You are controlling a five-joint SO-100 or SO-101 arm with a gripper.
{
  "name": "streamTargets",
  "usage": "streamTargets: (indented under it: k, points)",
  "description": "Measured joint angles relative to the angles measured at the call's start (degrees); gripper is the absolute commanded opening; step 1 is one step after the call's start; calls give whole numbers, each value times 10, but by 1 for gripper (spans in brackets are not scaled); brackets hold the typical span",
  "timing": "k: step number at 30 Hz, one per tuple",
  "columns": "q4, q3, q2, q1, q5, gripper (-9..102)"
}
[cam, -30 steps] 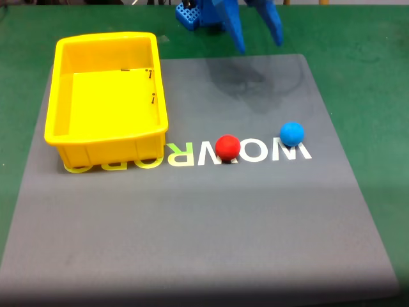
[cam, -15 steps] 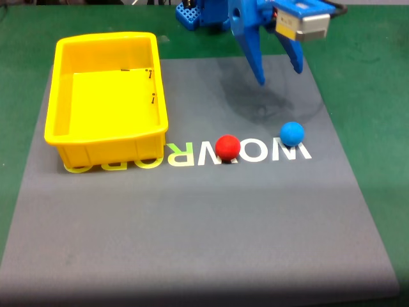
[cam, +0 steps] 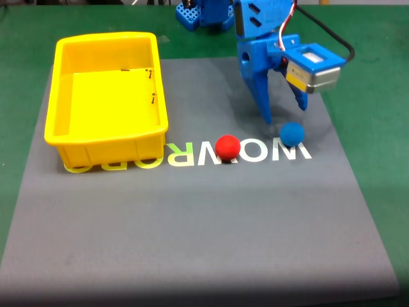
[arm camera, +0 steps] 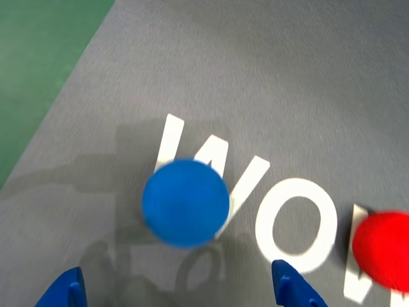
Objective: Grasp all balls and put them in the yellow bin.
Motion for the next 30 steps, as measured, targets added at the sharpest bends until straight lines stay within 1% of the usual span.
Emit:
streamTargets:
  k: [7, 27, 30]
  points:
    - [0, -69, -76, 0, 0, 33]
    - [-4, -138, -168, -2, 3, 33]
    - [-4, -152, -179, -2, 4, 31]
